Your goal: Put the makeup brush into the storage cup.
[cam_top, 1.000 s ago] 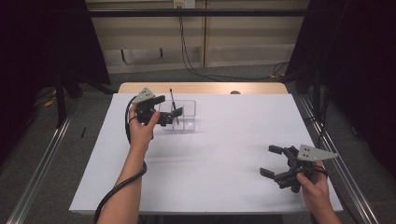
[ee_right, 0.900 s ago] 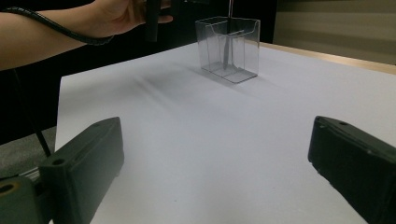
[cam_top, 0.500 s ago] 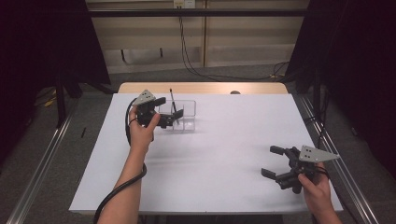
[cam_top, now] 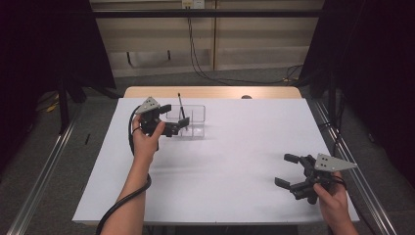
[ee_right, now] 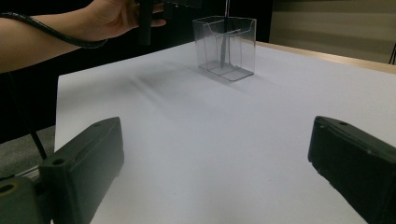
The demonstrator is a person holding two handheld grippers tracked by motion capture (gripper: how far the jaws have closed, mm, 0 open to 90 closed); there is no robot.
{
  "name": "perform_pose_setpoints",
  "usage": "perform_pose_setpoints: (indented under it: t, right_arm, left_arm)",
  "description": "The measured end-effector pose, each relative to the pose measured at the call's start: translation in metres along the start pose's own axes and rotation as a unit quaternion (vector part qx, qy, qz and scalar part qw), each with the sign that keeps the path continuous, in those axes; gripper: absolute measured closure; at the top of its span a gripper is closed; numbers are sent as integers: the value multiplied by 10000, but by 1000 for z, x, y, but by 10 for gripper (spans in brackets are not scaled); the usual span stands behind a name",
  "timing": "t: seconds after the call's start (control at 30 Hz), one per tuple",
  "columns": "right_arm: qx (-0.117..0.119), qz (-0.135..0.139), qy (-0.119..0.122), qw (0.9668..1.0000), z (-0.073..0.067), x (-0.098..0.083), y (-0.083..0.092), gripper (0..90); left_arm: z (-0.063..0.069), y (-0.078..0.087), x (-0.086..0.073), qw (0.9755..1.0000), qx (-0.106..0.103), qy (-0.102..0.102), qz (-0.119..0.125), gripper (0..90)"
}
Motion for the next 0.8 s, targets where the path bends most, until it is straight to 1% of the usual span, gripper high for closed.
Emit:
perform_pose_setpoints:
  t: [0.17,0.3,0.33,0.47,0.57,0.6,0.7,0.8]
  right_arm:
    - [10,-17,5,10000,-1,-1,-1,28]
    - [5,-13,11,10000,-1,0,-1,28]
    - [10,-14,14,10000,-1,0,-1,28]
    - [15,-27,6,10000,-1,-1,-1,28]
    - [21,-29,12,10000,-2,-1,-1,28]
    - [22,-32,15,10000,-2,-1,-1,28]
    - [3,-17,5,10000,-1,-1,-1,28]
    - [8,-18,12,10000,-1,-1,-1,28]
  left_arm:
    - [0,5,0,10000,25,-23,31,0]
    - [2,10,-1,10000,-20,-25,36,0]
    - [2,11,-2,10000,13,-27,30,0]
    - [3,16,-3,10000,-16,-8,71,0]
    - [4,19,-5,10000,-46,-53,46,0]
    - [5,19,-5,10000,-46,-24,67,0]
    - [6,24,-7,10000,-64,-41,61,0]
    - [7,28,-9,10000,-72,-7,66,0]
Point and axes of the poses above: each handheld gripper's, and its own axes: y roughly backward along the jaws, x roughly out of its top, z roughly to its right, the point moved 9 cm from there along -y, roughly forward along the jaws, and after that the axes turned 8 degrees about z, right-handed, at the moved point
